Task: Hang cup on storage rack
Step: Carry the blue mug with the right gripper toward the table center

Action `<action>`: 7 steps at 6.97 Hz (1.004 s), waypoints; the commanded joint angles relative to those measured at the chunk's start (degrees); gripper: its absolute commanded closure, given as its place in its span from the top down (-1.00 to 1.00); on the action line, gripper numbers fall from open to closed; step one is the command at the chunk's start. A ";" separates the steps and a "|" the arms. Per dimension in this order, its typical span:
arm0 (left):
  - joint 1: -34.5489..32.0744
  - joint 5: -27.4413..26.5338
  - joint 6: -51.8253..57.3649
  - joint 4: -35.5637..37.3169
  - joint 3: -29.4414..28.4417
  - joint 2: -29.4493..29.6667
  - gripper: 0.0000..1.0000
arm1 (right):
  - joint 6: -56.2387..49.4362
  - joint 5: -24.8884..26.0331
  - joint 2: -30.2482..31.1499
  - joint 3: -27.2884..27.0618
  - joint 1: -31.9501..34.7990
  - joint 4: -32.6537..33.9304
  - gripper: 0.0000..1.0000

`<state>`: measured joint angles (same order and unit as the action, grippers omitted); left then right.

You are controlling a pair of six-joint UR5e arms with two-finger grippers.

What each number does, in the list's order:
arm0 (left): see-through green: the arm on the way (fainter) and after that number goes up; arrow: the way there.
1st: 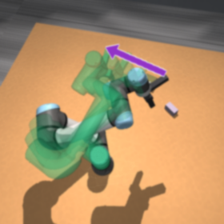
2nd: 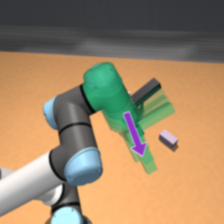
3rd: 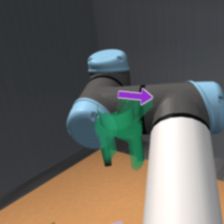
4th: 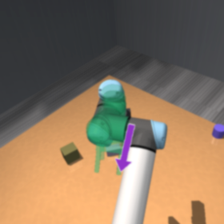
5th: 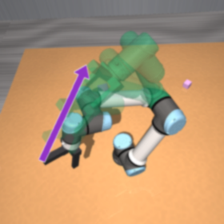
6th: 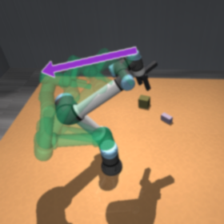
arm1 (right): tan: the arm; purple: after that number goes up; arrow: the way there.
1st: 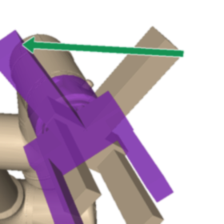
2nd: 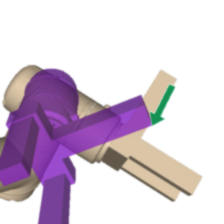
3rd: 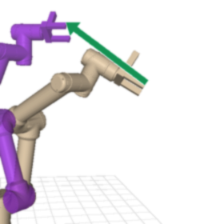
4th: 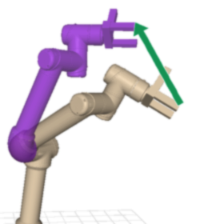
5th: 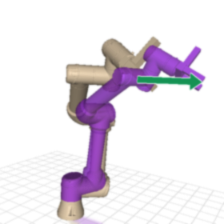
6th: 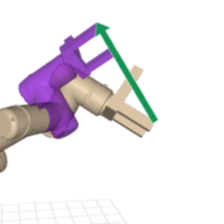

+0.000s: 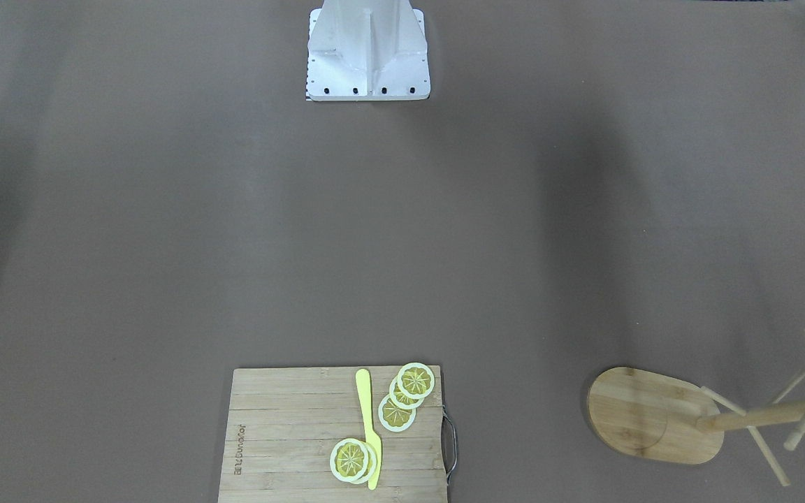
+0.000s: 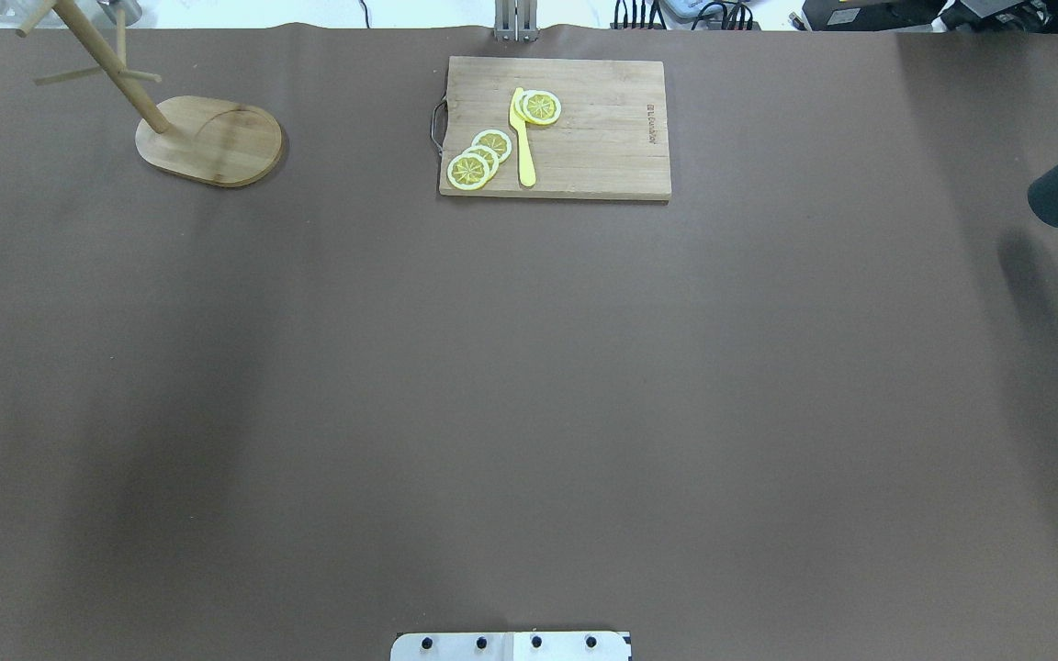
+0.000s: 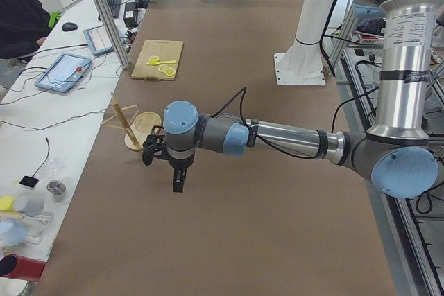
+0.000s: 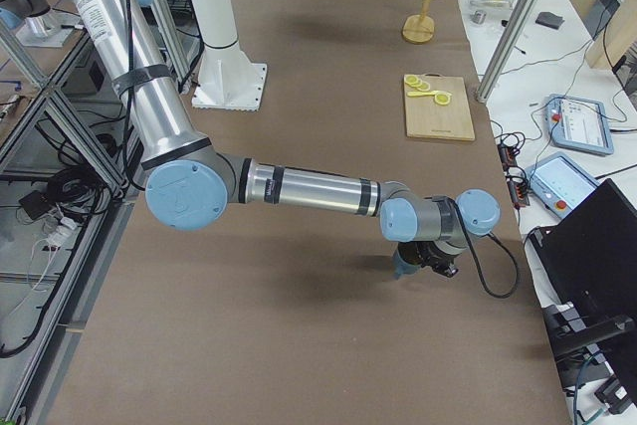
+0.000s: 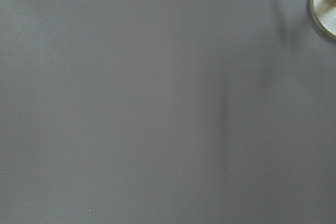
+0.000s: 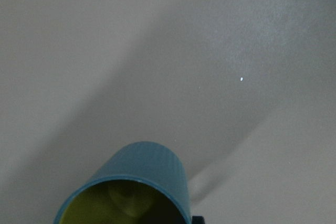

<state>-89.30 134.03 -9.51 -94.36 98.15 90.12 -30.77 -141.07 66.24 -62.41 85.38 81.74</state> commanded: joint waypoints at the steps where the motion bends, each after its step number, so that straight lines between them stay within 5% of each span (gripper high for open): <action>1: 0.00 0.52 -0.07 0.31 0.29 0.32 0.96 | 24.58 -1.22 -0.06 -9.78 -0.21 0.09 -1.00; 4: -0.08 3.87 -0.07 0.05 -0.15 0.23 0.96 | 59.68 0.87 0.47 -24.91 -9.23 1.14 -1.00; 7: -0.08 3.87 -0.07 -0.12 -0.33 0.23 0.96 | 95.51 10.26 -0.23 -37.75 -21.35 1.23 -1.00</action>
<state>-89.35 137.88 -9.58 -94.44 97.80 90.39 49.43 -134.74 66.33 -95.09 69.04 82.93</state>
